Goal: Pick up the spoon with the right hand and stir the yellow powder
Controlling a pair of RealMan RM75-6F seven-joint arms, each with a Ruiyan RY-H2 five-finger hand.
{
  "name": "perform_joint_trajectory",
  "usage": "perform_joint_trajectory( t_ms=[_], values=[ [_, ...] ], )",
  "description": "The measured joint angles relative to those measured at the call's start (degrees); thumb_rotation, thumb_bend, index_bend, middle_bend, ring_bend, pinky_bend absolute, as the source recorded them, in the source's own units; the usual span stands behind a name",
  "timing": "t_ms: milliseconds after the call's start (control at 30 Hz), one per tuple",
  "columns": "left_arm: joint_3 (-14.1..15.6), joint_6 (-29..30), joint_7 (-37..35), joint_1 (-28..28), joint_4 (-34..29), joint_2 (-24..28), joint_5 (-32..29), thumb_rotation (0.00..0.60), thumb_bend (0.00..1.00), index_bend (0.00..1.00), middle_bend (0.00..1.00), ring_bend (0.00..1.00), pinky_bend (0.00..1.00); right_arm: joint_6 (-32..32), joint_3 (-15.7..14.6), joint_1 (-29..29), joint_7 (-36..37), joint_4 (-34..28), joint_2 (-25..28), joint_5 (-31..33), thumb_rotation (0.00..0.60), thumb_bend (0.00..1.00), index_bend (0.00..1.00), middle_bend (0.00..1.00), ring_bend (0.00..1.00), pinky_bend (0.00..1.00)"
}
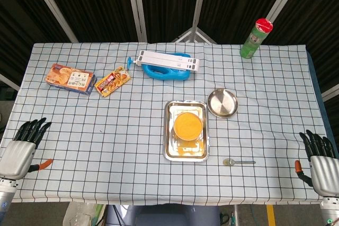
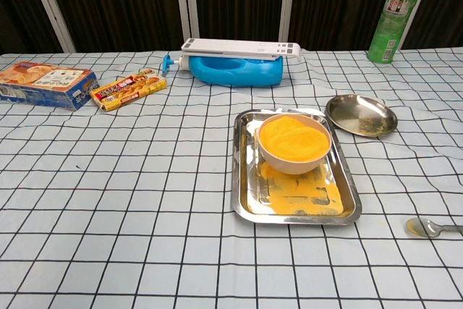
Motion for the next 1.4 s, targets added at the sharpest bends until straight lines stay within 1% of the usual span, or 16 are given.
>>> perform_joint_trajectory(
  t_ms=[100,300,467,533,633,733,833,967,1133,1233,1400],
  values=[
    [-0.02,0.25,-0.12,0.05,0.04,-0.03,0.16,0.600,0.00,0.00,0.00,0.00,0.00,0.19,0.00,-0.02,0.27,0.01,-0.01,-0.27,0.600,0.46,0.02,0.03,0.00,0.00],
    [-0.07,1.28,-0.74,0.25,0.41,-0.23,0.89,0.600,0.00,0.00,0.00,0.00,0.00,0.56,-0.06,-0.04,0.68,-0.34,-0.12,-0.95,0.600,0.33,0.01,0.00,0.00,0.00],
    [-0.07,1.36,-0.97,0.21,0.89,-0.47,1.17,0.600,0.00,0.00,0.00,0.00,0.00,-0.09,-0.14,0.55,-0.46,-1.14,-0.45,-1.51,0.600,0.31,0.00,0.00,0.00,0.00],
    [-0.05,1.37,-0.95,0.23,0.95,-0.50,1.16,0.600,0.00,0.00,0.00,0.00,0.00,-0.81,-0.03,1.07,-0.80,-1.86,-0.77,-1.49,0.600,0.31,0.02,0.00,0.00,0.00],
    [-0.08,1.44,-0.89,0.27,0.94,-0.49,1.09,0.600,0.00,0.00,0.00,0.00,0.00,-2.19,0.13,1.88,-1.18,-2.80,-1.32,-1.23,0.600,0.31,0.13,0.00,0.00,0.00],
    [-0.03,1.32,-0.76,0.25,0.90,-0.50,1.09,0.600,0.00,0.00,0.00,0.00,0.00,-3.81,0.16,3.02,-2.36,-2.96,-2.23,-1.38,0.600,0.31,0.31,0.05,0.00,0.00],
    [-0.07,1.27,-0.60,0.19,0.81,-0.55,1.10,0.600,0.00,0.00,0.00,0.00,0.00,-5.73,0.18,4.41,-4.52,-2.46,-4.13,-1.61,0.600,0.31,0.41,0.09,0.00,0.00],
    [-0.08,1.31,-0.55,0.20,0.77,-0.56,1.08,0.600,0.00,0.00,0.00,0.00,0.00,-8.76,0.23,6.24,-8.52,-0.84,-7.45,-1.05,0.600,0.31,0.46,0.11,0.00,0.00],
    [-0.04,1.20,-0.84,0.18,0.78,-0.44,1.05,0.600,0.00,0.00,0.00,0.00,0.00,-12.38,0.37,8.16,-13.45,2.14,-12.40,1.76,0.600,0.31,0.46,0.12,0.00,0.00],
    [0.02,1.15,-1.00,0.14,0.80,-0.37,1.17,0.600,0.00,0.00,0.00,0.00,0.00,-13.30,0.58,8.77,-15.44,3.80,-14.72,3.55,0.600,0.31,0.46,0.12,0.00,0.00],
    [0.05,1.23,-1.13,0.14,0.81,-0.34,1.30,0.600,0.00,0.00,0.00,0.00,0.00,-14.11,0.87,9.24,-17.46,5.77,-17.46,5.76,0.600,0.31,0.52,0.15,0.00,0.00]
  ],
)
